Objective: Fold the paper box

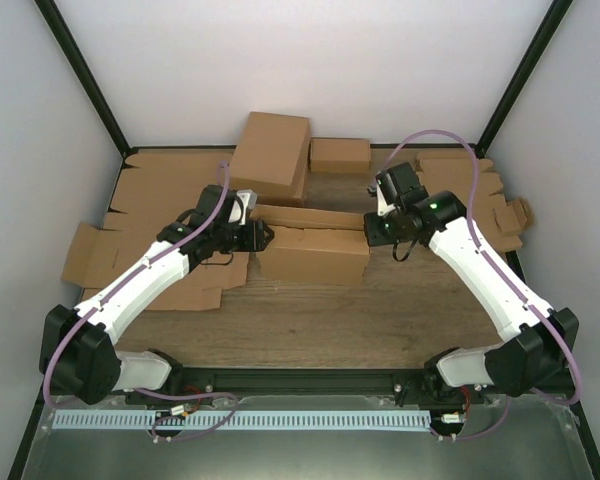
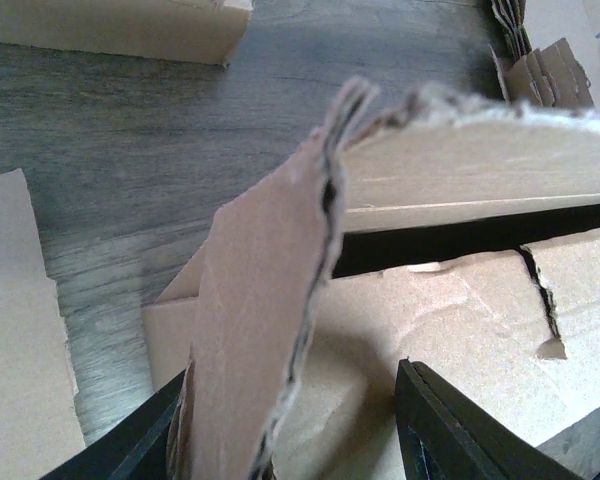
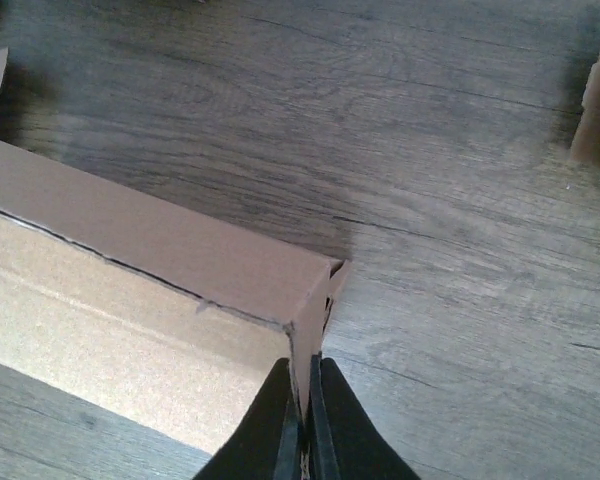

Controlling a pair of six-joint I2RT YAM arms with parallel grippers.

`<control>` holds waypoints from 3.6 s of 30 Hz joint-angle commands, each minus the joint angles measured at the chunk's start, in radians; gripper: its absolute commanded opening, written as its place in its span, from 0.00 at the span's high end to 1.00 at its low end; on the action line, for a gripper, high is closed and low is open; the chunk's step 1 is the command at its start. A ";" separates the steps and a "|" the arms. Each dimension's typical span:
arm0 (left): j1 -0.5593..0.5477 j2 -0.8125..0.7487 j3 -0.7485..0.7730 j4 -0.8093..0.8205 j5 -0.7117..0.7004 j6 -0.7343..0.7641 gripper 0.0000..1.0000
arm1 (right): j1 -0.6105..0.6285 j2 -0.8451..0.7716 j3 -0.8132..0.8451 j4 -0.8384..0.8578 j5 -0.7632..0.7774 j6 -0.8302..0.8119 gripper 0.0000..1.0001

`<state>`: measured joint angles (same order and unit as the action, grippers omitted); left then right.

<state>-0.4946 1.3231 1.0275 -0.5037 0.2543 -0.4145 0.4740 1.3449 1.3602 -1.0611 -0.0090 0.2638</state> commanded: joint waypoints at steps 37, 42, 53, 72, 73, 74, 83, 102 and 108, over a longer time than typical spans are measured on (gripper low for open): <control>-0.009 -0.090 -0.093 0.076 0.005 -0.117 0.48 | 0.077 -0.098 -0.227 0.077 -0.034 0.258 0.99; -0.010 -0.096 -0.080 0.065 0.004 -0.111 0.43 | 0.094 -0.099 -0.239 0.066 0.017 0.266 0.99; -0.010 -0.139 0.098 -0.156 -0.074 -0.010 0.26 | 0.094 -0.092 -0.254 0.076 0.043 0.256 0.99; -0.007 -0.026 0.184 -0.237 -0.174 0.167 0.35 | 0.094 -0.084 -0.248 0.095 0.030 0.229 0.99; -0.006 -0.012 0.192 -0.240 -0.174 0.170 0.39 | 0.093 -0.086 -0.248 0.094 0.030 0.229 0.99; -0.006 0.002 0.198 -0.242 -0.174 0.173 0.42 | 0.093 -0.087 -0.248 0.094 0.032 0.228 0.99; -0.005 0.044 0.236 -0.285 -0.241 0.180 0.80 | 0.094 -0.092 -0.246 0.093 0.029 0.223 0.99; -0.007 0.000 0.184 -0.320 -0.128 0.045 0.96 | 0.094 -0.094 -0.240 0.107 0.026 0.222 0.99; -0.008 -0.027 0.118 -0.294 -0.146 0.036 0.96 | 0.094 -0.094 -0.240 0.107 0.024 0.222 0.99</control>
<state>-0.5030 1.3106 1.1866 -0.7834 0.1101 -0.3534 0.5533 1.2232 1.1503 -0.8356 0.0570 0.4866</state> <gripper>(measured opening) 0.040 0.026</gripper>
